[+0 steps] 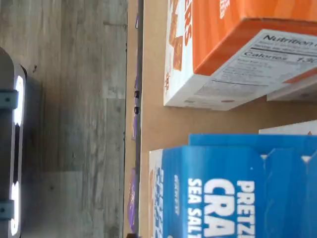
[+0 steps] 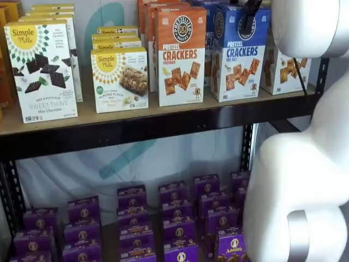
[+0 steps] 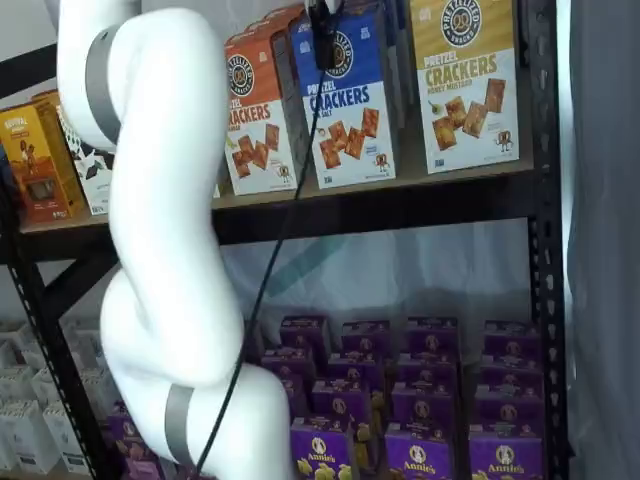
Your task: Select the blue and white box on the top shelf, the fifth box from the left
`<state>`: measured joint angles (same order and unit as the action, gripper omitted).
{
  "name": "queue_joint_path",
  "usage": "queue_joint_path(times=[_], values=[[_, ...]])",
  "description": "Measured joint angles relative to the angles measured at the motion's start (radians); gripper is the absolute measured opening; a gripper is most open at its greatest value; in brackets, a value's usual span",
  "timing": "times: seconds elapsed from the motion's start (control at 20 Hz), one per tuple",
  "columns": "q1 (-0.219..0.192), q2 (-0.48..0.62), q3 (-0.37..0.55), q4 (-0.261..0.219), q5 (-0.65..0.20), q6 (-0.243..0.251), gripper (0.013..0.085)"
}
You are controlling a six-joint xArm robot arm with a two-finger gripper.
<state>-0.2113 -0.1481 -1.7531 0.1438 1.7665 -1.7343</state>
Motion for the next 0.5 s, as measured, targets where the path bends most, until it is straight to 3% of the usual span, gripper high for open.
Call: queue_joint_path(times=[0.4,0.5], values=[[0.001,-0.014,0.022,-0.002,-0.007,-0.001,0.085],[0.0,-0.016,0.025,0.0,-0.006,-0.001,0.077]])
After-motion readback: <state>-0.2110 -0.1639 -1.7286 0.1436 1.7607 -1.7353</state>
